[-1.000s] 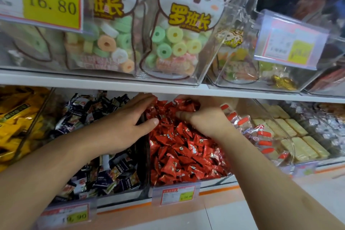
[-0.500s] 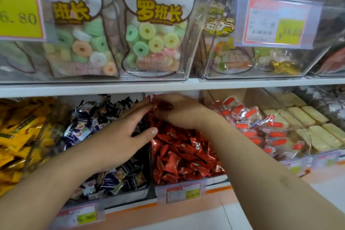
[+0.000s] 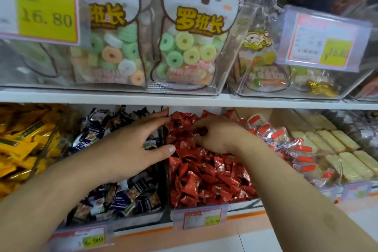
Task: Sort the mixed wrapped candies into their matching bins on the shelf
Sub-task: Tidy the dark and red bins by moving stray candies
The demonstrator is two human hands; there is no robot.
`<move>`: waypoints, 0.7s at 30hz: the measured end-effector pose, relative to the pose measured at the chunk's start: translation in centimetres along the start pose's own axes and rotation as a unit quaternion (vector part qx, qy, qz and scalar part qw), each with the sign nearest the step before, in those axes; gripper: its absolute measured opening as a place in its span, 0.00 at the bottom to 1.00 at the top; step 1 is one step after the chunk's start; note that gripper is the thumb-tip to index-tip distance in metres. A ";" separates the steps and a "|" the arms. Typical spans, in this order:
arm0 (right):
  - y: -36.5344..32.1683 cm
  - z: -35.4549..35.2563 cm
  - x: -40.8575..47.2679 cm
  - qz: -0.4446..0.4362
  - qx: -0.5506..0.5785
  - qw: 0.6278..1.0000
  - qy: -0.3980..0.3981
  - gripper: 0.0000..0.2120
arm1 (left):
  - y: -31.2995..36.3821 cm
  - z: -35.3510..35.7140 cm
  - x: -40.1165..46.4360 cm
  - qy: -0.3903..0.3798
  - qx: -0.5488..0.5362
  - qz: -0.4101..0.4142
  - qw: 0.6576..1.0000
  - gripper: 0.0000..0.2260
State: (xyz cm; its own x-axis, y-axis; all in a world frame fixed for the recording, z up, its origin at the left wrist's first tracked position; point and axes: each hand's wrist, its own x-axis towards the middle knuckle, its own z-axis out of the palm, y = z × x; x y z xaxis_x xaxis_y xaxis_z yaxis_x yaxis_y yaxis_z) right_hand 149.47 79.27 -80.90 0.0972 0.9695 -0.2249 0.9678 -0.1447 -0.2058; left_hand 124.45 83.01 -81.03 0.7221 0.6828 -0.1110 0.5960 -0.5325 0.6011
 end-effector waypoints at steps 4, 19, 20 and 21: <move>-0.2 -0.4 0.0 0.005 -0.019 0.999 0.029 0.17 | -0.2 -0.2 -0.1 -0.016 -0.002 0.008 1.000 0.37; -3.1 2.0 2.8 -0.057 0.053 0.996 -0.041 0.34 | -1.0 -0.4 0.0 -0.028 0.022 0.025 0.999 0.39; -2.9 1.9 2.9 -0.051 0.045 0.996 -0.050 0.31 | -1.0 -0.4 0.0 -0.030 0.023 0.025 0.999 0.39; -2.7 1.7 2.9 -0.051 0.038 0.997 -0.052 0.26 | -0.9 -0.5 -0.1 -0.031 0.025 0.023 0.999 0.39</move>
State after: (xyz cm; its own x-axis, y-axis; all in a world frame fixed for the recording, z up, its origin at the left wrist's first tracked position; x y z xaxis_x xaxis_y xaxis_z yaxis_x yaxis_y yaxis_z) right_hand 146.77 82.10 -82.66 -0.0298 0.9550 -0.2952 0.9509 -0.0639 -0.3027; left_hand 123.71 83.67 -81.19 0.7689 0.6252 -0.1335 0.5767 -0.5882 0.5670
